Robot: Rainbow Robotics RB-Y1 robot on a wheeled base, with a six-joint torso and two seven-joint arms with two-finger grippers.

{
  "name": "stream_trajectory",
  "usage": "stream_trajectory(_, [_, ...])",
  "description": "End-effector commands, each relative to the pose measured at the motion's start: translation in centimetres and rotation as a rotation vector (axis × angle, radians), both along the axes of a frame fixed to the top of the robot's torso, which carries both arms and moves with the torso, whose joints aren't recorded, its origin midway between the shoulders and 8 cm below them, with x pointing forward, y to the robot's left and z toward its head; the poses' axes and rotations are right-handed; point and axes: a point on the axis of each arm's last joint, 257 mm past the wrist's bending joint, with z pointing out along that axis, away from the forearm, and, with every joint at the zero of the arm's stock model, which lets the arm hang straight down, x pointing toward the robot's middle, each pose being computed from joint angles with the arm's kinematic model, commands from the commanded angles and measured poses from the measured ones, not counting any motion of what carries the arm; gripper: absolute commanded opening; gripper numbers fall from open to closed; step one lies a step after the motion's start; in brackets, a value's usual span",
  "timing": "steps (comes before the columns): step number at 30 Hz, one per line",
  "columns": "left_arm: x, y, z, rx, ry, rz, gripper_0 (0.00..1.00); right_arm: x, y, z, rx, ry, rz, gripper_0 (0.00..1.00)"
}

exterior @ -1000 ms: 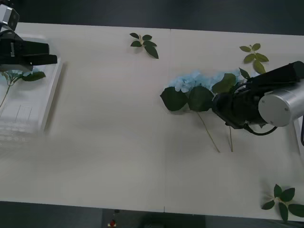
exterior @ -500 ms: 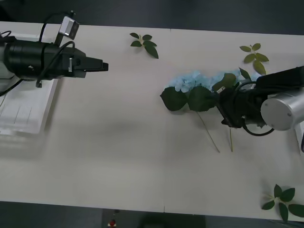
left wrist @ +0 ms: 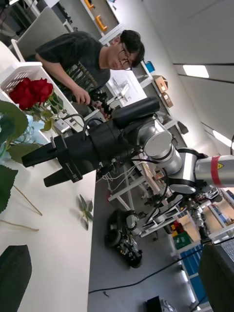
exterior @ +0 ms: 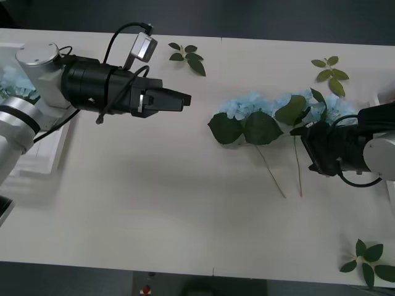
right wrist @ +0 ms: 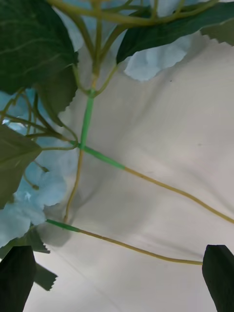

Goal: Put the red flowers into the right box and the blue flowers into the left box

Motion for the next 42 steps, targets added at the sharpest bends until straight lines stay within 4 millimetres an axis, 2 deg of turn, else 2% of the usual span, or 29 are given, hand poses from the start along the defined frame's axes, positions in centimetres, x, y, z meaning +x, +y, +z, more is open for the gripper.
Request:
stream_trajectory(1, [-1.3, -0.4, 0.5, 0.006, 0.041, 0.024, 1.00, 0.9, -0.4, 0.5, 0.014, 0.004, -0.047, 1.00])
stream_trajectory(5, [-2.6, -0.5, 0.5, 0.051, 0.092, 0.010, 1.00, 1.4, -0.3, -1.6, -0.009, 0.050, -0.078, 1.00])
stream_trajectory(8, [-3.2, -0.5, -0.1, 0.060, 0.135, 0.005, 1.00, 2.2, 0.4, -2.3, -0.008, 0.062, -0.120, 1.00])
stream_trajectory(15, [-4.4, 0.1, -2.8, 0.126, 0.143, 0.028, 1.00, 5.3, 2.3, -2.4, 0.044, 0.083, -0.236, 1.00])
stream_trajectory(19, [-4.7, 0.2, -3.2, 0.144, 0.129, 0.038, 1.00, 6.5, 3.0, -3.0, 0.054, 0.092, -0.287, 1.00])
stream_trajectory(24, [-5.3, -0.8, -2.2, 0.126, 0.137, 0.045, 1.00, 6.7, 2.7, -3.7, 0.046, 0.107, -0.303, 1.00])
stream_trajectory(27, [-5.9, -2.0, -0.6, 0.119, 0.158, 0.070, 1.00, 6.5, 2.8, -3.9, 0.046, 0.111, -0.299, 1.00])
stream_trajectory(31, [-6.4, -2.8, 0.5, 0.110, 0.184, 0.092, 1.00, 6.4, 2.7, -4.3, 0.040, 0.119, -0.299, 1.00])
stream_trajectory(32, [-6.5, -2.8, 0.7, 0.107, 0.193, 0.097, 1.00, 6.3, 2.4, -4.6, 0.032, 0.124, -0.300, 0.89])
stream_trajectory(33, [-6.5, -2.7, 0.6, 0.108, 0.198, 0.098, 1.00, 6.2, 2.4, -4.9, 0.024, 0.129, -0.297, 0.44])
stream_trajectory(35, [-6.4, -2.5, 0.5, 0.107, 0.204, 0.107, 1.00, 6.1, 2.3, -5.1, 0.004, 0.125, -0.288, 0.00])
stream_trajectory(42, [-6.0, -1.9, 0.3, 0.109, 0.203, 0.123, 1.00, 5.8, 2.2, -6.0, -0.043, 0.127, -0.266, 0.00])
